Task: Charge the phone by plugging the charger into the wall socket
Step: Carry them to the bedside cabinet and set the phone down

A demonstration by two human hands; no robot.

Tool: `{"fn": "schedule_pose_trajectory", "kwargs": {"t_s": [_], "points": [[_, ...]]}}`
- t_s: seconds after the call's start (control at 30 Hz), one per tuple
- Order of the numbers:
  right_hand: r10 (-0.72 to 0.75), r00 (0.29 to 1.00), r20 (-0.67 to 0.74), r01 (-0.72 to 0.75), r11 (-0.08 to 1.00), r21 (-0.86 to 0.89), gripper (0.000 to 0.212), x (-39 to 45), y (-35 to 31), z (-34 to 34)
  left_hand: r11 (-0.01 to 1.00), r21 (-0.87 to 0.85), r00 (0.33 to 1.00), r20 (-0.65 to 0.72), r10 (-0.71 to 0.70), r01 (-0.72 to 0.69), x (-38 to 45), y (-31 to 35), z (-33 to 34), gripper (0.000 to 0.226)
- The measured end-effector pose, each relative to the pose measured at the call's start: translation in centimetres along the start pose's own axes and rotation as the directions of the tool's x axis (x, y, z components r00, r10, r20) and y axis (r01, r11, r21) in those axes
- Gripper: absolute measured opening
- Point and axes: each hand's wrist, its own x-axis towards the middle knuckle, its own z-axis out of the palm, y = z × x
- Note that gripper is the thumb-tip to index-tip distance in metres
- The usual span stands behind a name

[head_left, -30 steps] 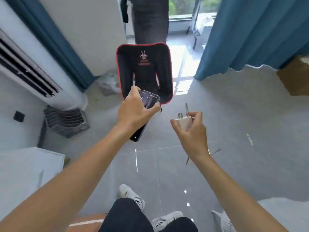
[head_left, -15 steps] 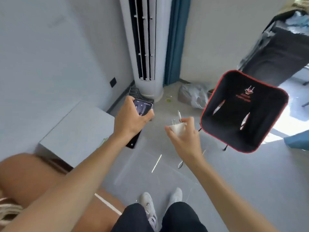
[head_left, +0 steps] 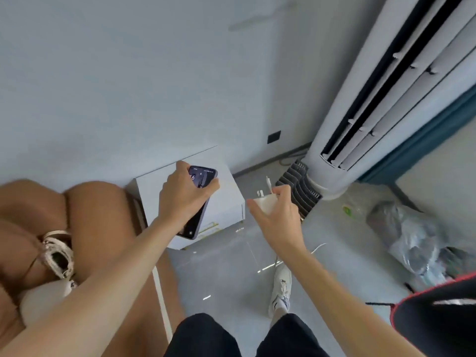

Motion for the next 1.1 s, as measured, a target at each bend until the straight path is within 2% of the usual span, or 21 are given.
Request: {"fn": "schedule_pose_trajectory", "kwargs": {"t_s": [0.17,0.4,0.57,0.73,0.9,1.1], "points": [[-0.047,0.991,0.125,0.063,0.990,-0.128,0.058,9.7,0.8,4.0,0.985,-0.028,0.983,-0.063,-0.174,0.172,6.4,-3.7,4.3,0.060],[-0.036,0.974,0.222,0.088,0.969,-0.232,0.062,22.1,4.0,14.1,0.959,0.034,0.958,-0.058,-0.280,0.282,18.6,-12.7,12.5,0.068],[-0.031,0.978,0.207,0.084,0.964,-0.252,0.060,28.4,7.4,21.1,0.949,0.075,0.950,-0.088,-0.298,0.305,26.1,-17.5,17.6,0.068],[-0.024,0.969,0.247,0.095,0.956,-0.278,0.061,34.2,11.5,27.7,0.939,0.169,0.954,-0.026,-0.300,0.300,31.3,-21.2,24.2,0.068],[0.000,0.957,0.291,0.084,0.957,-0.278,0.058,37.9,14.5,31.5,0.929,0.239,0.957,-0.009,-0.289,0.283,33.5,-23.9,29.9,0.074],[-0.007,0.944,0.329,0.109,0.950,-0.293,0.057,39.5,16.2,34.2,0.913,0.334,0.972,-0.045,-0.232,0.233,35.4,-26.1,32.2,0.080]]}}
